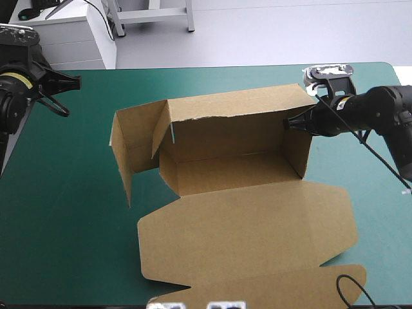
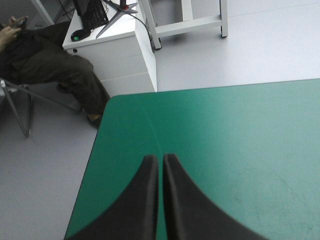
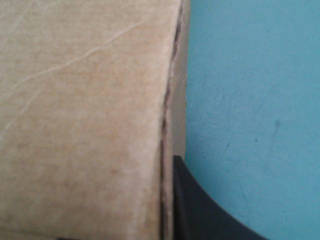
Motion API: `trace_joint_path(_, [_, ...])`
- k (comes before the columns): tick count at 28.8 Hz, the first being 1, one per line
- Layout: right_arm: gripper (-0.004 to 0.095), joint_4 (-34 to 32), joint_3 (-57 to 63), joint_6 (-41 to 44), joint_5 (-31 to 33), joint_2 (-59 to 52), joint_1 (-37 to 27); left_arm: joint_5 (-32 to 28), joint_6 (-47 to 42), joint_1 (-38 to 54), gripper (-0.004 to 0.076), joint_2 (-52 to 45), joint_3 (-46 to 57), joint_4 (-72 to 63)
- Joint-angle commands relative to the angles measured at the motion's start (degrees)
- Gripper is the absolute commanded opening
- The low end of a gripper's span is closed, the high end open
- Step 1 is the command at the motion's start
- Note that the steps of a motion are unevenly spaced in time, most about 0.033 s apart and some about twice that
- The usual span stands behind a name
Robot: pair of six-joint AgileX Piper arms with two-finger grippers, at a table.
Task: Fold the box
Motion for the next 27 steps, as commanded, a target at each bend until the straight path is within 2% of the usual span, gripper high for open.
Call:
trace_joint_path(1, [0.0001,0.64,-5.68,2.05,4.01,1.77,-0.01,-1.84,0.88,2.09,0.0012,-1.93,-0.15,-1.81])
trace_joint_path(4, [0.0001,0.87,-6.92,2.31,6.81,4.86,-0.01,-0.56,2.97,2.09,0.0012,-1.93,1.29,-3.94])
trace_joint_path(8, [0.0001,3.37,-6.92,2.31,6.81,8.88,-0.01,-0.52,3.06,2.09,0.0012,-1.93,3.73,-6.57])
trace_joint_path(12, [0.0001,3.05,-6.92,1.16,6.41,13.18,-0.01,-0.17,3.06,2.09,0.0012,-1.82,5.68,-6.45])
trace_joint_path(20, [0.0005,3.21,-6.92,-0.73,-7.43,18.51,-0.01,0.17,3.53,2.09,0.0012,-1.61,6.10,-8.35])
trace_joint_path(22, [0.0031,3.21,-6.92,-0.73,-9.03,19.57,-0.01,0.73,4.17,2.09,0.0012,-1.61,6.10,-8.39])
trace_joint_path(27, [0.0258,3.22,-6.92,-0.73,-13.04,22.07,0.12,2.16,4.17,2.09,0.0012,-1.23,6.10,-8.39])
